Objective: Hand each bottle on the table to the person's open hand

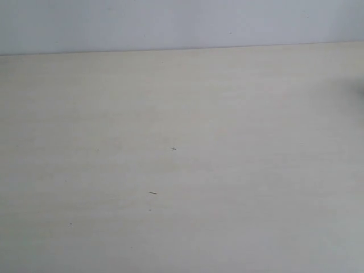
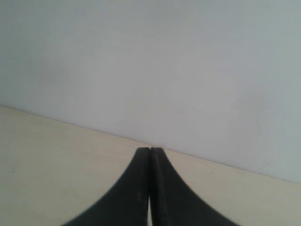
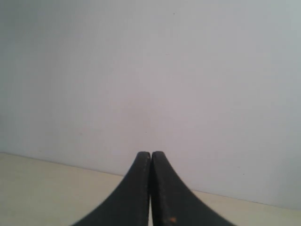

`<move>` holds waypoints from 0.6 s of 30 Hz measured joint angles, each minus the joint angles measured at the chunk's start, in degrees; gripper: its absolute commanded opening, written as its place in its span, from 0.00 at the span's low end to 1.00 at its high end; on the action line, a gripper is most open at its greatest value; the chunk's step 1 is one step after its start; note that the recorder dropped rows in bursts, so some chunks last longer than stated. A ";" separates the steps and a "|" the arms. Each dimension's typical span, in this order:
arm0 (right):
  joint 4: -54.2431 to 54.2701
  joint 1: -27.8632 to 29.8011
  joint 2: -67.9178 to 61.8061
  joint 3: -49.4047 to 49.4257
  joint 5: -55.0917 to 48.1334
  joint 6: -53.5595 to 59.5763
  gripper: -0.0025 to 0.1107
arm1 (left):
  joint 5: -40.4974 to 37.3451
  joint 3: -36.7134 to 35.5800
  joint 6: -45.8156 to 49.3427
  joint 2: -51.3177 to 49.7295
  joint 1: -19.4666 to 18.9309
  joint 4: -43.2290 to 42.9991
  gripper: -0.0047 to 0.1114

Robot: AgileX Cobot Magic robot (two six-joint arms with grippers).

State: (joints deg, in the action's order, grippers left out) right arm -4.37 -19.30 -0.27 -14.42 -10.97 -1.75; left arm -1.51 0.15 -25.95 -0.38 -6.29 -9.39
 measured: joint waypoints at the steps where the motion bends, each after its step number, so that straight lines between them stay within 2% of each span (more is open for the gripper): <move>1: 0.00 0.00 0.00 0.00 0.00 0.00 0.02 | 0.00 0.00 0.70 0.00 -0.10 0.00 0.04; 9: 0.00 0.00 0.00 0.00 0.00 0.00 0.02 | 0.00 0.00 8.18 0.00 -0.37 0.00 0.04; 18: 0.00 0.00 0.00 0.00 0.00 0.00 0.02 | 0.00 0.00 11.65 0.00 -0.37 -0.13 0.04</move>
State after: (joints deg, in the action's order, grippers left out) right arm -4.37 -19.30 -0.27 -14.42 -10.97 -1.75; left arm -1.51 0.15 -14.29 -0.38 -6.66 -9.52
